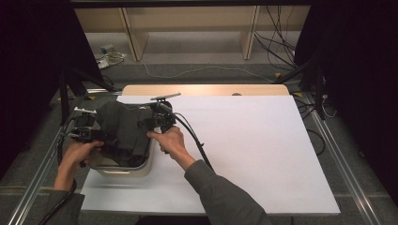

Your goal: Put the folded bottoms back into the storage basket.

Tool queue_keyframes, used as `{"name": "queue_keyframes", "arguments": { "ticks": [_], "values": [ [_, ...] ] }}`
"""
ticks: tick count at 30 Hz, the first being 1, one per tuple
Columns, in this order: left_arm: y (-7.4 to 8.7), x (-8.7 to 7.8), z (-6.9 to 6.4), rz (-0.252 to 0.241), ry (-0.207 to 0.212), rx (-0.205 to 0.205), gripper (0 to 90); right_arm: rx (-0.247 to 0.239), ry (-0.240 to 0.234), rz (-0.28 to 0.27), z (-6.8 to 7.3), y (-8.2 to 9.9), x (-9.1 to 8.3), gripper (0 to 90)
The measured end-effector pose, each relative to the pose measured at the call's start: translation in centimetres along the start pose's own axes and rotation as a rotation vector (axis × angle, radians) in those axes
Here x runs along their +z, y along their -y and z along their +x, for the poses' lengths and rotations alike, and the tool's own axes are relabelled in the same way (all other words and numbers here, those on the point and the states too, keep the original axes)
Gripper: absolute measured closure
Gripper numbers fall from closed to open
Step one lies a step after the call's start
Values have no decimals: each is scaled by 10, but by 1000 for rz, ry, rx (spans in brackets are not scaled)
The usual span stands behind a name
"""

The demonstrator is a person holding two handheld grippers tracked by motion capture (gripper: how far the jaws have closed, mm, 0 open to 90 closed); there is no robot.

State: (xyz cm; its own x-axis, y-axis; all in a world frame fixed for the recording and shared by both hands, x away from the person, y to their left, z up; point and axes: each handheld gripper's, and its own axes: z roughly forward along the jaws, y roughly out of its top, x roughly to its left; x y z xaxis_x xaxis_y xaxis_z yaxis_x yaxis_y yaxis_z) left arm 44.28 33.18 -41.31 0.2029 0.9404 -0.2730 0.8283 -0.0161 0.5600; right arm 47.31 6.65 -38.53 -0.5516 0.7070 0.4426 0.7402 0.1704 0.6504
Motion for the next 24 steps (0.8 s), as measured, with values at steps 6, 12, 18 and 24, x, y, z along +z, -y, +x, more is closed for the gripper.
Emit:
{"name": "queue_keyframes", "arguments": {
  "ticks": [6, 12, 18, 24],
  "values": [
    [1, 10, -6, 19, -13, 15, 713, -4, 2, -38, -12, -4, -22, 357],
    [1, 20, -12, 44, -17, 32, 715, -25, 11, -51, -20, -4, -36, 340],
    [2, 30, -10, 62, -5, 13, 715, -45, 13, -58, -29, 0, -51, 309],
    [-1, 37, -15, 99, -57, 27, 707, -76, 24, -75, -36, 4, -64, 297]
  ]
}}
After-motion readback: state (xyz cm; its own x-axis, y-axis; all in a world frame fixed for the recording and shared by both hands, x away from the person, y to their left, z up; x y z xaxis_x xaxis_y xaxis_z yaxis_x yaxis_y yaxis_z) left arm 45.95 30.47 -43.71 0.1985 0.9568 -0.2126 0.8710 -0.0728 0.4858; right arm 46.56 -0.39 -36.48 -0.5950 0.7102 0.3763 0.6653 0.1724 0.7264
